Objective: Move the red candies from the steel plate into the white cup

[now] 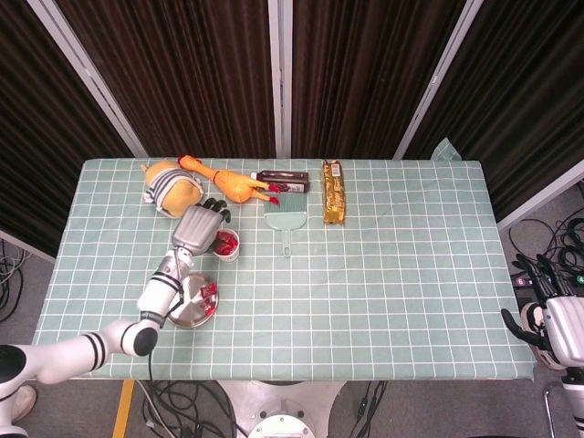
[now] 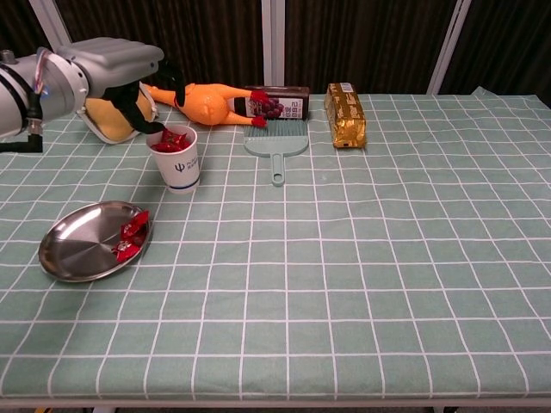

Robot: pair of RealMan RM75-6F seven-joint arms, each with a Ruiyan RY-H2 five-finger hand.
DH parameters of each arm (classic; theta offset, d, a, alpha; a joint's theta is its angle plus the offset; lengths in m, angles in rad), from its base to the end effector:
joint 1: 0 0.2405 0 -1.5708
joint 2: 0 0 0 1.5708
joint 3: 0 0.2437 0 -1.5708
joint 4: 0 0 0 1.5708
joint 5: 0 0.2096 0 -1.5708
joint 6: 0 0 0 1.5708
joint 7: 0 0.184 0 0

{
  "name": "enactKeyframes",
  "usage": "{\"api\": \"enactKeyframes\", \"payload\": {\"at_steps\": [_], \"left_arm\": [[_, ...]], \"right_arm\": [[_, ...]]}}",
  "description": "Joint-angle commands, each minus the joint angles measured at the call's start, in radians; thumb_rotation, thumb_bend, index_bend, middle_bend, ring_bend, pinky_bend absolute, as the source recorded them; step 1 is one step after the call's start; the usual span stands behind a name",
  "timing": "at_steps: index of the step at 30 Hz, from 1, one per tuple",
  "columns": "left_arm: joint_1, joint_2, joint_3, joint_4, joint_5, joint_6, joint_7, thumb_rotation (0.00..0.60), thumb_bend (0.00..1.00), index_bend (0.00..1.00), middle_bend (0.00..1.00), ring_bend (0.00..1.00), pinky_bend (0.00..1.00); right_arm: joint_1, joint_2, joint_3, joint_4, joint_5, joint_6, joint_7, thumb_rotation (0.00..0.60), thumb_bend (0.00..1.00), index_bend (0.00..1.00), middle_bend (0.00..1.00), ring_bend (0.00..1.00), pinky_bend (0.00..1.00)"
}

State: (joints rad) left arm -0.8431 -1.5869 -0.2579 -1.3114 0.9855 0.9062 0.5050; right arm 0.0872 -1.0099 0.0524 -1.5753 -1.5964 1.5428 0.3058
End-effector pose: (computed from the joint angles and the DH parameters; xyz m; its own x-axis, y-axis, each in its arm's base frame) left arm -0.1232 0.4257 -0.0173 0.5726 0.1547 0.8051 0.7988 -0.3263 -0.5054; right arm -0.2923 -0.2212 0.1937 0.2464 0.0371 0.9685 -0.9615 -0.1161 0.2491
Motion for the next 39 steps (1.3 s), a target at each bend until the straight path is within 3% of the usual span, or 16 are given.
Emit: {"api": "enactKeyframes", "payload": {"at_steps": [1,10,19,25,39], "left_arm": [[0.035,0.040,0.014,-0.059,0.051,0.074,-0.025,0.600,0.32,0.42,0.31,0.22,0.44],[0.177,0.158,0.107,-0.206,0.193,0.249,-0.100,0.600,0.31,0.42,0.31,0.22,0.44],[0.283,0.176,0.233,-0.241,0.309,0.302,-0.163,0.600,0.31,0.46,0.32,0.22,0.44],[0.293,0.149,0.273,-0.195,0.381,0.267,-0.245,0.600,0.31,0.46,0.32,0.22,0.44],[0.255,0.116,0.314,-0.108,0.493,0.156,-0.359,0.600,0.36,0.39,0.34,0.22,0.43]], "right_arm": [[0.000,0.001,0.001,0.000,0.001,0.000,0.000,0.600,0.27,0.00,0.18,0.00,0.18],[0.002,0.000,0.001,0.000,-0.008,0.004,0.004,0.600,0.27,0.00,0.18,0.00,0.18],[0.009,-0.001,0.000,-0.010,-0.022,0.004,-0.004,0.600,0.27,0.00,0.18,0.00,0.19],[0.005,0.007,-0.002,-0.027,-0.025,0.010,-0.019,0.600,0.27,0.00,0.18,0.00,0.19],[0.000,0.012,-0.005,-0.040,-0.021,0.011,-0.031,0.600,0.27,0.00,0.18,0.00,0.19]]}}
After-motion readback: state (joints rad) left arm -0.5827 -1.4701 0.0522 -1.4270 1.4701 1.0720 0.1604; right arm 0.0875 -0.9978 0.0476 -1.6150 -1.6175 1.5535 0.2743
